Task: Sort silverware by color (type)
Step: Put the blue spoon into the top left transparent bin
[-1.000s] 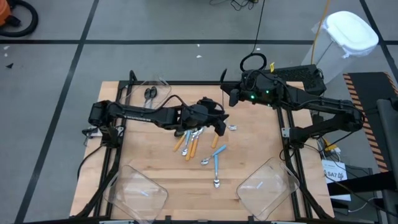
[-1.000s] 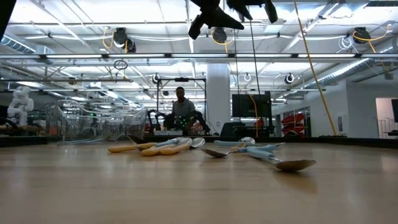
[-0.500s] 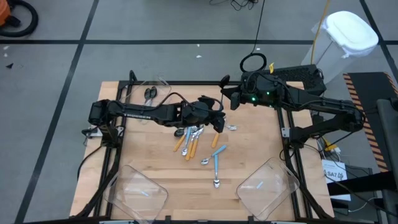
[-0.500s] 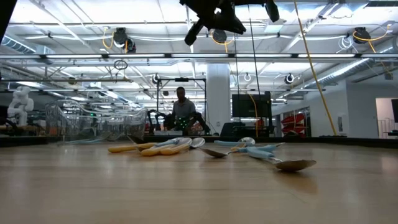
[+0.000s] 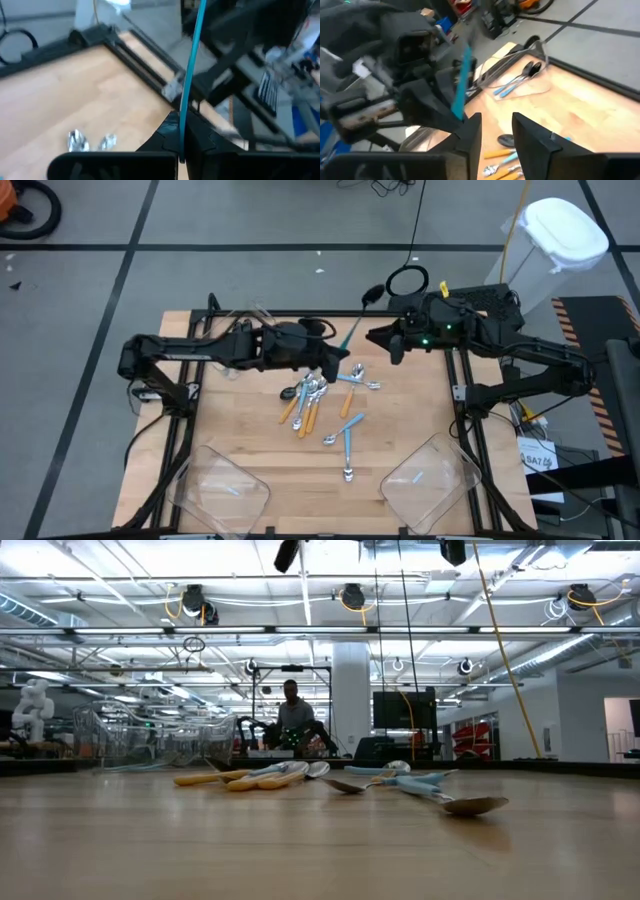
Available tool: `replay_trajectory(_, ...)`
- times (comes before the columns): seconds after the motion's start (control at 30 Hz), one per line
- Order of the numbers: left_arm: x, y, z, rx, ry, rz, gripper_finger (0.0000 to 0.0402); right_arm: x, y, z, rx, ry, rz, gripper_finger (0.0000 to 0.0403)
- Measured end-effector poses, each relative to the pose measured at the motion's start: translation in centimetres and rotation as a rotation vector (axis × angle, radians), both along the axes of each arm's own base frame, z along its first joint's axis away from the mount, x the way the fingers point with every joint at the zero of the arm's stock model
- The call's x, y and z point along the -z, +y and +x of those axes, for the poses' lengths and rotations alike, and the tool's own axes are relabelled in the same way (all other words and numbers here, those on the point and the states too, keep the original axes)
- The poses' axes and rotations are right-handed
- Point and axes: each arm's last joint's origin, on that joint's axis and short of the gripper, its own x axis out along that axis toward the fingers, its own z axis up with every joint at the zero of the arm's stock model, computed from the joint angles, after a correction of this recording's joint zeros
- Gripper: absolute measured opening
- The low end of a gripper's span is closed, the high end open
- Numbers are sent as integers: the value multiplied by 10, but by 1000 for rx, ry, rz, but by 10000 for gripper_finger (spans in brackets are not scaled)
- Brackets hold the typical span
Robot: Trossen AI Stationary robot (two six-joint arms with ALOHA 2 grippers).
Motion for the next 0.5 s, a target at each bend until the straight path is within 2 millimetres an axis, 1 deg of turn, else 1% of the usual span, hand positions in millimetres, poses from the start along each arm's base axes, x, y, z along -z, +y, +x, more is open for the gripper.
replay_trajectory(0.1, 1, -1, 0, 60, 3, -26, 4, 0, 0, 1, -21, -13, 24, 113)
replay_trajectory(0.27, -2, -5, 2, 92, -32, -44, 3, -3, 0, 5, -26, -59, 54, 128)
replay_trajectory(0.37, -6, -6, 3, 117, -79, -51, 3, -8, 0, 6, -36, -107, 43, 137)
replay_trajectory(0.5, -9, -7, 4, 145, -113, -63, 3, -14, 1, 8, -111, -168, 12, 141)
